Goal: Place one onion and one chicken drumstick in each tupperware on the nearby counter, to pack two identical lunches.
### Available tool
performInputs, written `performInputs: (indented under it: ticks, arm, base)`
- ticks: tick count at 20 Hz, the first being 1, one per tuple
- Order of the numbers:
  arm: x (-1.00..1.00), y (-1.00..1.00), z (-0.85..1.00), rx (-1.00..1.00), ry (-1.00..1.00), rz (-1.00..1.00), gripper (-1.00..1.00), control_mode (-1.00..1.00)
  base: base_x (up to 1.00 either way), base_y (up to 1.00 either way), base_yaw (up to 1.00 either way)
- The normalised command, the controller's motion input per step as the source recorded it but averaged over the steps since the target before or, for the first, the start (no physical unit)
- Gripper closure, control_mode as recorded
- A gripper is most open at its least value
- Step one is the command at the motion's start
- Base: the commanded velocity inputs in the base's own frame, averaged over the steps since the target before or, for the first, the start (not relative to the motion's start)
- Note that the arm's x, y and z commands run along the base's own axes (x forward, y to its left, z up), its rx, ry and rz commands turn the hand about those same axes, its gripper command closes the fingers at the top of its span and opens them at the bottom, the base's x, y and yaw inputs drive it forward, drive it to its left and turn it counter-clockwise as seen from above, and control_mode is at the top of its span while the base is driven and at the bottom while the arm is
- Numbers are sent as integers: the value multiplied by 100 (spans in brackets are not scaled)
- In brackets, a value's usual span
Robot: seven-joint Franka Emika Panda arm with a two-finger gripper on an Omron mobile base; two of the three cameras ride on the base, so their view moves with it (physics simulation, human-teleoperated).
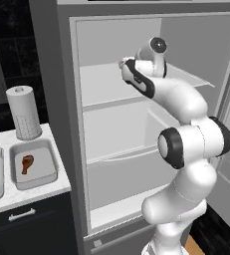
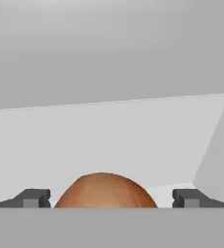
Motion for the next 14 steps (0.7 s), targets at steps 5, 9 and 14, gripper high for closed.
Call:
performInputs:
  ticks: [5,9,14]
  arm:
    - [8,0,-60,0,17,0,100,-100]
    - [-2,0,-74,0,9,0,100,-100]
    - [-23,0,-65,0,-1,-6,100,-100]
  base:
    - [0,0,0]
    - [0,0,0]
    - [0,0,0]
